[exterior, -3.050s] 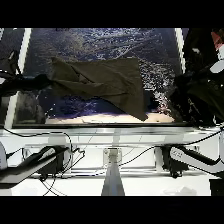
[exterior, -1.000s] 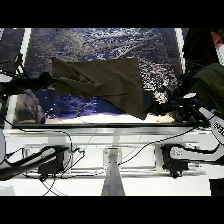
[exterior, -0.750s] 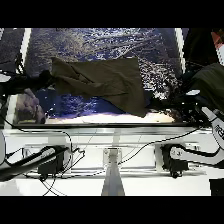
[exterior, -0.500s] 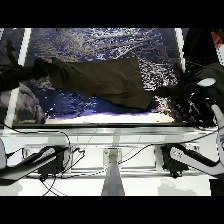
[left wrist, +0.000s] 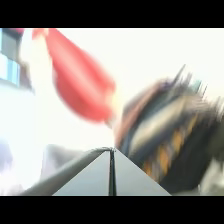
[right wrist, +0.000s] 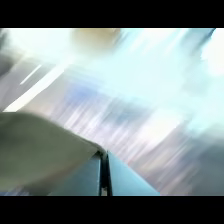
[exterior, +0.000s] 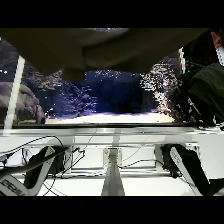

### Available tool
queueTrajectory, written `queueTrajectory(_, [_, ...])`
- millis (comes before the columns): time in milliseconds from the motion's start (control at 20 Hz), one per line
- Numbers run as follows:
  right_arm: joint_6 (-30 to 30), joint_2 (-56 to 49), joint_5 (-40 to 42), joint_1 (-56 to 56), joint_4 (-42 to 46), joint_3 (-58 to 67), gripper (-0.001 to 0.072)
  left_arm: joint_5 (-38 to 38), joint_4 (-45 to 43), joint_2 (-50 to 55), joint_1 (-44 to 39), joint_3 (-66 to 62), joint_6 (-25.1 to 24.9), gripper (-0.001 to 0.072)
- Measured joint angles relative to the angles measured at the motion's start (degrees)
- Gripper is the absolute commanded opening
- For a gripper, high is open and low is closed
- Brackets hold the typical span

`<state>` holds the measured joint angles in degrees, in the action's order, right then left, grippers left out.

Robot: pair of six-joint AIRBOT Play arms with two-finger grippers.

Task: Fold the clothes and pants, and hang the long-sleeved shirts on hangers.

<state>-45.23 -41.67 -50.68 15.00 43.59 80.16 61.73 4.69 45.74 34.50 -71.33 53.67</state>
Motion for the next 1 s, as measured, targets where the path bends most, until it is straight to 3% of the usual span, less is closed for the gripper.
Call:
queueTrajectory(250, [0.0,8.44,11.69,0.0,5.49,5.38,0.0008,-14.49,7.78,-10.54,7.26,-0.98,-0.24,0.0009])
queueTrajectory(450, [-0.98,6.97,12.81,-0.02,7.02,6.4,0.0008,-25.59,0.28,-13.49,9.9,-1.16,1.27,0.0009])
queueTrajectory(550, [-2.91,2.99,8.09,-0.02,7.52,6.56,0.0009,-21.88,-7.06,-11.89,10.32,-1.18,4.04,0.0009])
queueTrajectory(750, [-5.55,-8.61,-7.23,-0.02,6.36,6.6,0.0008,-5.2,-21.33,-3.61,8.92,0.46,7.54,0.001])
queueTrajectory(900, [-6.29,-18.36,-15.82,-0.02,4.79,6.21,0.0008,1.73,-26.23,5.11,4.09,3.76,7.67,0.001])
queueTrajectory(1000, [-6.47,-24.92,-18.05,-0.02,3.74,6.05,0.0008,3.76,-28.17,12.61,-0.66,5.53,4.39,0.001])
